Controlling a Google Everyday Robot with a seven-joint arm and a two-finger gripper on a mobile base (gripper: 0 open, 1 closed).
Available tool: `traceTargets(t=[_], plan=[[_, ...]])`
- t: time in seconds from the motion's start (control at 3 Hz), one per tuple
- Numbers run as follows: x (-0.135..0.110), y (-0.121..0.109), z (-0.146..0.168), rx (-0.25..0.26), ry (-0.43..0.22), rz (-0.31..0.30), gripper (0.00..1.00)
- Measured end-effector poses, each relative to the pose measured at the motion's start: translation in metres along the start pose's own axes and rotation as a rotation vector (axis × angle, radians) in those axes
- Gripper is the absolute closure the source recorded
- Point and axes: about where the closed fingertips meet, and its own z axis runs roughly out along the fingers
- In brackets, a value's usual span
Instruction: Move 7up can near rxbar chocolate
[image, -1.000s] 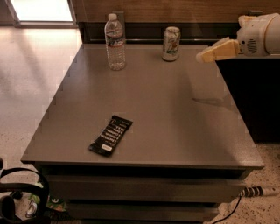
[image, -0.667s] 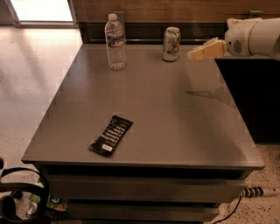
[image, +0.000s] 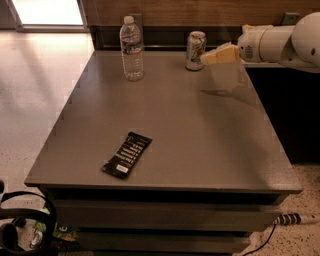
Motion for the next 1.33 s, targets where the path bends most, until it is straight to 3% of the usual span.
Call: traceTargets(t=[0.33,0.67,1.33], plan=[[-0.003,-0.009,0.034,-0.019,-0.018,0.031,0.00],[-0.004,-0.004,0.085,-0.092,-0.048,0.080,0.00],[-0.004,-0.003,0.095,-0.097,-0.083,0.089,0.00]])
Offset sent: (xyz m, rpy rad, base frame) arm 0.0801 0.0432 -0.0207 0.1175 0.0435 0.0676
